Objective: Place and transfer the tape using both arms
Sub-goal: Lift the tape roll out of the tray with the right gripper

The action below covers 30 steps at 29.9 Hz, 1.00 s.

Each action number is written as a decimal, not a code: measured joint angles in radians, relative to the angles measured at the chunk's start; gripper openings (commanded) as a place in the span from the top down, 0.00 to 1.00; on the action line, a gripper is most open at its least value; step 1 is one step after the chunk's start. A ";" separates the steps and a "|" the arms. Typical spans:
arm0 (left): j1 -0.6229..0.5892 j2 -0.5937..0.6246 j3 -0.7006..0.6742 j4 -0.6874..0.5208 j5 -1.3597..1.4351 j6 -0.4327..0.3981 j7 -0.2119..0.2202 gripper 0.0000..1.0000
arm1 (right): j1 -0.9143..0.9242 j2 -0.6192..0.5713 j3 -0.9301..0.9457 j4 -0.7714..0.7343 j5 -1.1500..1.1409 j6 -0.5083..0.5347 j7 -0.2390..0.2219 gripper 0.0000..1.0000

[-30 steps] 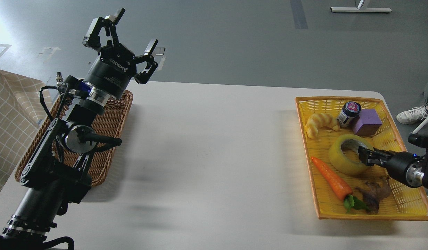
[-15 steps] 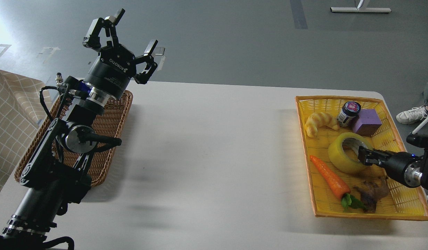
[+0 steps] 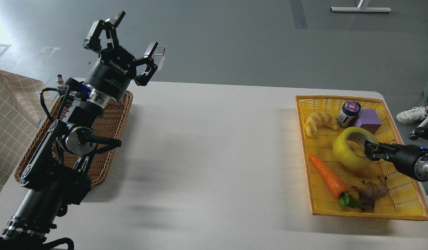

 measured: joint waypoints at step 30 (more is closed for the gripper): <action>0.000 -0.005 0.002 -0.002 -0.001 0.005 0.001 0.02 | 0.455 0.161 -0.209 0.061 0.000 0.092 0.002 0.80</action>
